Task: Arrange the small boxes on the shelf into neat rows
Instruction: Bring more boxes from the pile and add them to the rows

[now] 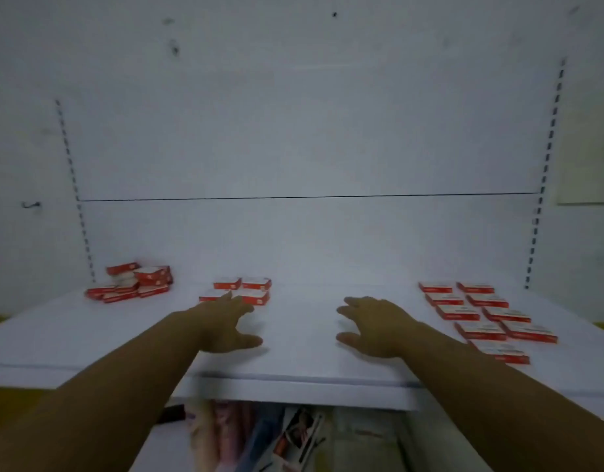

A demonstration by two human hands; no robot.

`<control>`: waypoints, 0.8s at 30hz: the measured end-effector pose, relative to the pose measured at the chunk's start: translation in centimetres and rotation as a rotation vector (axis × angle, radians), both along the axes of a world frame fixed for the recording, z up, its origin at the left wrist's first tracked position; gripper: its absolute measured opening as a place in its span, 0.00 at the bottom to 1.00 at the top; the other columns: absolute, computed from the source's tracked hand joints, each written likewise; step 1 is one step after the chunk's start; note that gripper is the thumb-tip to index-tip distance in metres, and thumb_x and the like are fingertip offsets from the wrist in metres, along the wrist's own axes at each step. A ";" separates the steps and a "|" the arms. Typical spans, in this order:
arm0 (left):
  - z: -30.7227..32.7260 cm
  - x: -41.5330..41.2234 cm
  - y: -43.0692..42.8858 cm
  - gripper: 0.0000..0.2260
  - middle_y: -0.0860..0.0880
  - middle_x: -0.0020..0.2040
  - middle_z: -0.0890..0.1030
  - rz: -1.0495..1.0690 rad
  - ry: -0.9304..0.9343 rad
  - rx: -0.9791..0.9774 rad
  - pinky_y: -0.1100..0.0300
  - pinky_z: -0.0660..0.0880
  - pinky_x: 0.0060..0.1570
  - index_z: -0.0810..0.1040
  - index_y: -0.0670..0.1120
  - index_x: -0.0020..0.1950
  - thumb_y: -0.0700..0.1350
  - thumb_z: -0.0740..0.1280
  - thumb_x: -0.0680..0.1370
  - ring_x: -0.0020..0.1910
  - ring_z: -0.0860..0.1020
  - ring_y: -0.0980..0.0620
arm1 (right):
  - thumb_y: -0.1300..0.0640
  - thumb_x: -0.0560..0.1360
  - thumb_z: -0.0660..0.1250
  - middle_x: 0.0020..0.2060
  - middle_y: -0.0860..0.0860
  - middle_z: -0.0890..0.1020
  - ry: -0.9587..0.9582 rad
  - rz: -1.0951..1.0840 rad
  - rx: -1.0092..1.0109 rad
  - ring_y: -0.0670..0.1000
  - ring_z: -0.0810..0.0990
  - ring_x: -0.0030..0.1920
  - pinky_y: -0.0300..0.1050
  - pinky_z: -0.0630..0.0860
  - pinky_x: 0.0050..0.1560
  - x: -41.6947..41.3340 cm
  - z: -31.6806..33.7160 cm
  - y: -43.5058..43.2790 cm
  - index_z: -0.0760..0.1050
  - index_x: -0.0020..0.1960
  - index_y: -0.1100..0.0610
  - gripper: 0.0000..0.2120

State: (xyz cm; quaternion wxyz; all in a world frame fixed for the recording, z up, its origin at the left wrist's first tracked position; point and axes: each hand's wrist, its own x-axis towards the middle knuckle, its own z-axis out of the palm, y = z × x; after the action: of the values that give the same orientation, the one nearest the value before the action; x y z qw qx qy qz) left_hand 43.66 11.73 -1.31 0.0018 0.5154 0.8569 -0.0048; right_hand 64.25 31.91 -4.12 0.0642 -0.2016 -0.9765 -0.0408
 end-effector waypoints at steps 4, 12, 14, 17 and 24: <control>-0.1 -5.6 -8.4 0.34 0.50 0.76 0.53 0.102 -0.013 0.055 0.49 0.50 0.72 0.55 0.55 0.73 0.67 0.59 0.72 0.75 0.50 0.50 | 0.37 0.76 0.53 0.76 0.50 0.52 0.011 0.104 -0.039 0.51 0.51 0.75 0.49 0.50 0.73 -8.1 -0.5 -6.3 0.52 0.75 0.49 0.32; -1.8 -14.1 -18.9 0.30 0.51 0.76 0.54 0.239 -0.028 0.108 0.54 0.50 0.71 0.56 0.54 0.73 0.65 0.57 0.75 0.75 0.50 0.53 | 0.37 0.76 0.54 0.76 0.49 0.54 -0.003 0.276 -0.034 0.52 0.53 0.75 0.53 0.52 0.73 -20.4 0.0 -14.9 0.52 0.75 0.46 0.31; -2.0 -16.1 -19.9 0.29 0.51 0.76 0.56 0.254 -0.023 0.131 0.54 0.51 0.71 0.57 0.54 0.73 0.64 0.56 0.75 0.74 0.51 0.53 | 0.37 0.76 0.55 0.76 0.49 0.54 -0.013 0.289 -0.031 0.52 0.53 0.75 0.52 0.52 0.72 -22.9 -0.2 -15.7 0.54 0.74 0.47 0.30; -2.5 -19.2 -20.1 0.28 0.52 0.75 0.58 0.264 -0.014 0.151 0.55 0.53 0.70 0.58 0.55 0.72 0.63 0.57 0.75 0.74 0.54 0.53 | 0.38 0.76 0.55 0.75 0.49 0.56 -0.002 0.328 -0.025 0.51 0.54 0.74 0.52 0.53 0.72 -27.1 -0.4 -16.2 0.56 0.73 0.48 0.29; -2.7 -26.9 -19.7 0.28 0.52 0.75 0.58 0.288 0.020 0.097 0.55 0.53 0.71 0.58 0.55 0.72 0.63 0.57 0.75 0.74 0.54 0.54 | 0.42 0.76 0.58 0.71 0.51 0.66 0.086 0.428 0.015 0.53 0.63 0.70 0.49 0.61 0.69 -38.3 0.9 -16.1 0.62 0.71 0.51 0.26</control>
State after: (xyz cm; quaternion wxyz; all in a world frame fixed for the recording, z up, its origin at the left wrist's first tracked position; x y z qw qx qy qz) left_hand 16.81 -7.99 -3.98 -0.0310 0.3865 0.9212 0.0319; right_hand 25.94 15.78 -3.24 0.1144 0.0095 -0.9931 -0.0249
